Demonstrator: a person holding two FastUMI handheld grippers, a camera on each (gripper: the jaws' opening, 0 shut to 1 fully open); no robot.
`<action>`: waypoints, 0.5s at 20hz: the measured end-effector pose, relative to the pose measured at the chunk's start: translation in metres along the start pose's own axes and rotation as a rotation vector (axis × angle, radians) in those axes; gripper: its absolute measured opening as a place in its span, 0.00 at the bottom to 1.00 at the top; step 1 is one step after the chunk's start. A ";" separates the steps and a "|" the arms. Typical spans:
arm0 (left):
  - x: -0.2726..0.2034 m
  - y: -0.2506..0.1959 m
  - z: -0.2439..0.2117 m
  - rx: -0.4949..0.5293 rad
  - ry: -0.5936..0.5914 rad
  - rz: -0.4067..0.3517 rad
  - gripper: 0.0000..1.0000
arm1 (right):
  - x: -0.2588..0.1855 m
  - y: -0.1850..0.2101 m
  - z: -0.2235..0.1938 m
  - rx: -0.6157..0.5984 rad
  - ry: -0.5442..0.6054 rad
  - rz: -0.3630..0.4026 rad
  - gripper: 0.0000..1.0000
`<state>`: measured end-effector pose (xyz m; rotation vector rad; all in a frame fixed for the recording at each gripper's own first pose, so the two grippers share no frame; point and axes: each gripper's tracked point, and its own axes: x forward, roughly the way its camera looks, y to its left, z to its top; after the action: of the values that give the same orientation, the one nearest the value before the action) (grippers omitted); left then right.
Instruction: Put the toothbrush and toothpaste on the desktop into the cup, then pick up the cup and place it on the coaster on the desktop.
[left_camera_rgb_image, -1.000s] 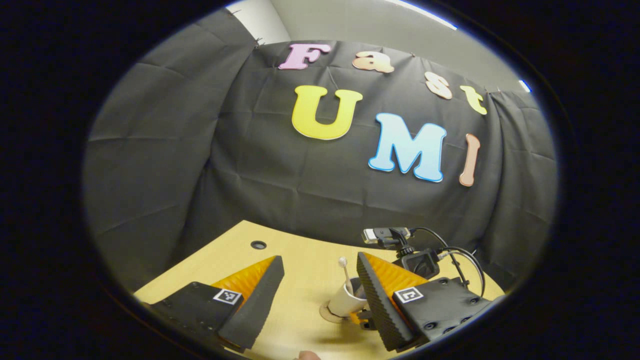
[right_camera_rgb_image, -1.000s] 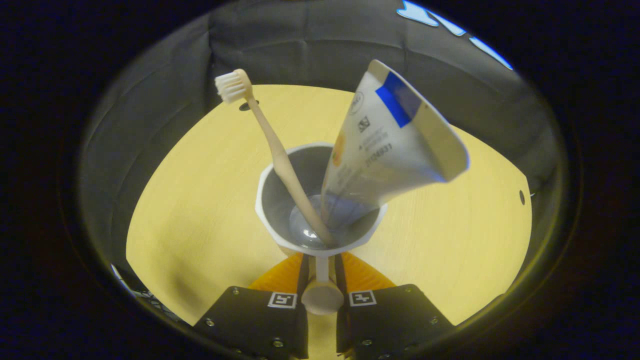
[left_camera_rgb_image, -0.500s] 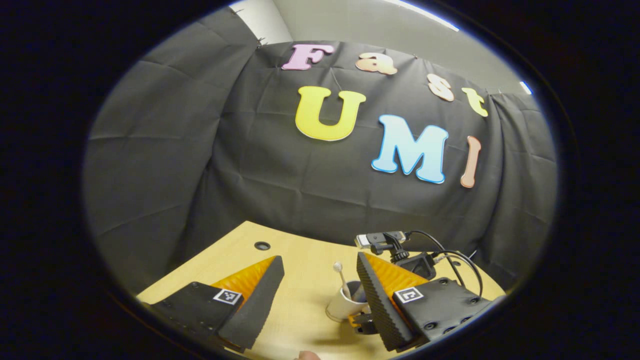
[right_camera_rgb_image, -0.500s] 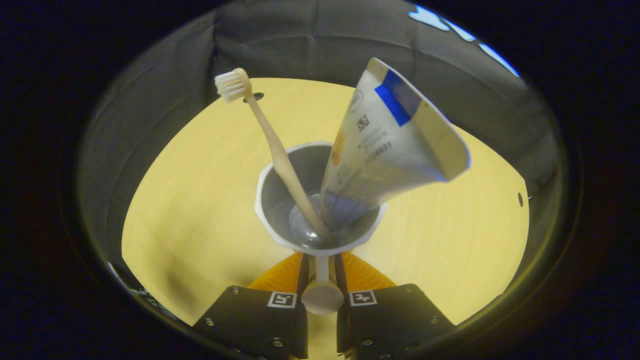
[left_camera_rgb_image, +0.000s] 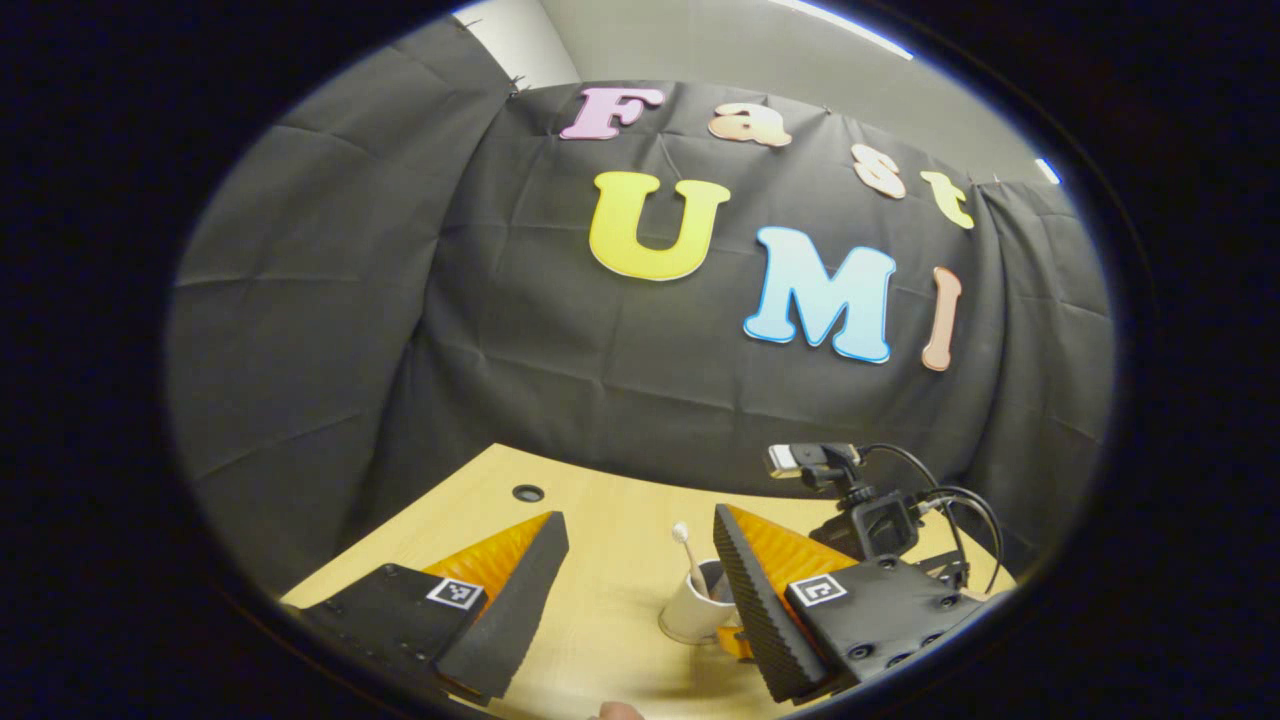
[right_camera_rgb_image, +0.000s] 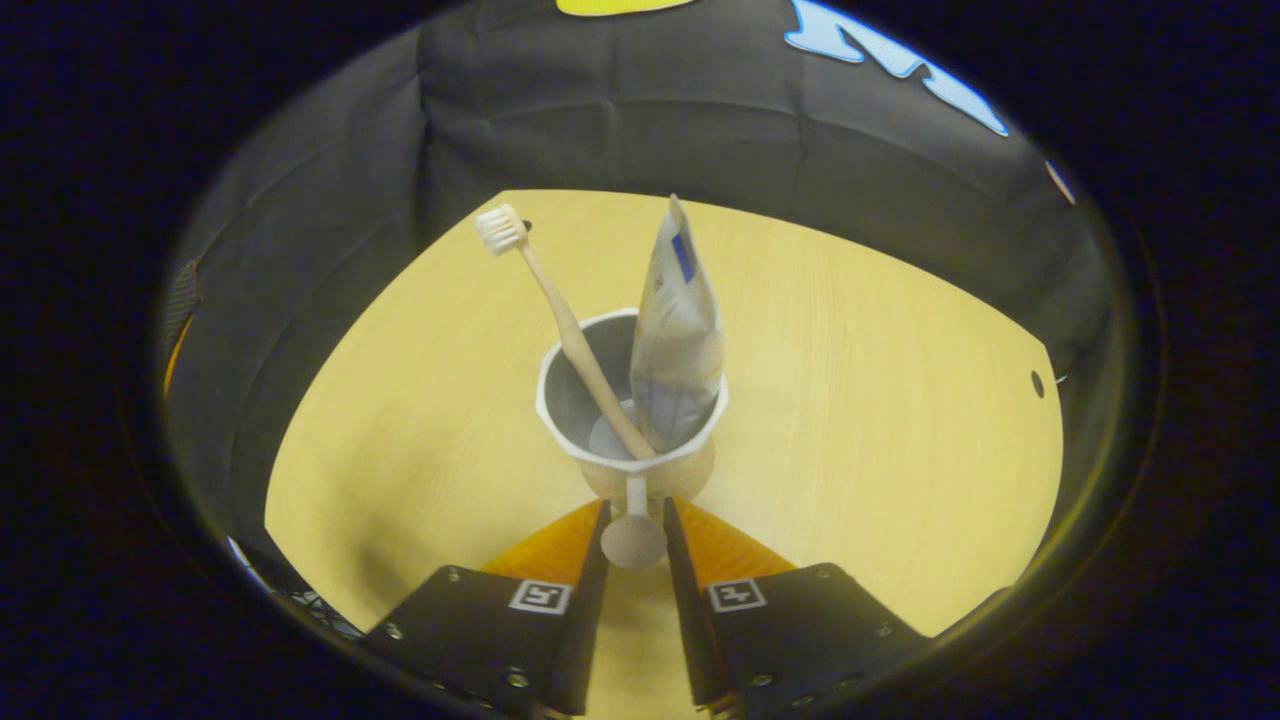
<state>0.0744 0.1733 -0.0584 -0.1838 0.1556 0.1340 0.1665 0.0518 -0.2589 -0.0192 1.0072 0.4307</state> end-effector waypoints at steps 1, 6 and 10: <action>0.001 -0.003 0.001 0.003 -0.002 -0.005 0.92 | -0.008 -0.003 0.001 0.003 -0.020 -0.004 0.45; -0.004 -0.027 0.011 0.028 -0.022 -0.028 0.92 | -0.053 -0.011 0.003 0.024 -0.133 -0.006 0.52; -0.007 -0.059 0.014 0.040 -0.028 -0.066 0.95 | -0.102 -0.022 0.019 0.077 -0.292 0.006 0.52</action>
<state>0.0778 0.1179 -0.0337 -0.1472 0.1243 0.0674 0.1433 0.0008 -0.1686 0.1131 0.7354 0.3875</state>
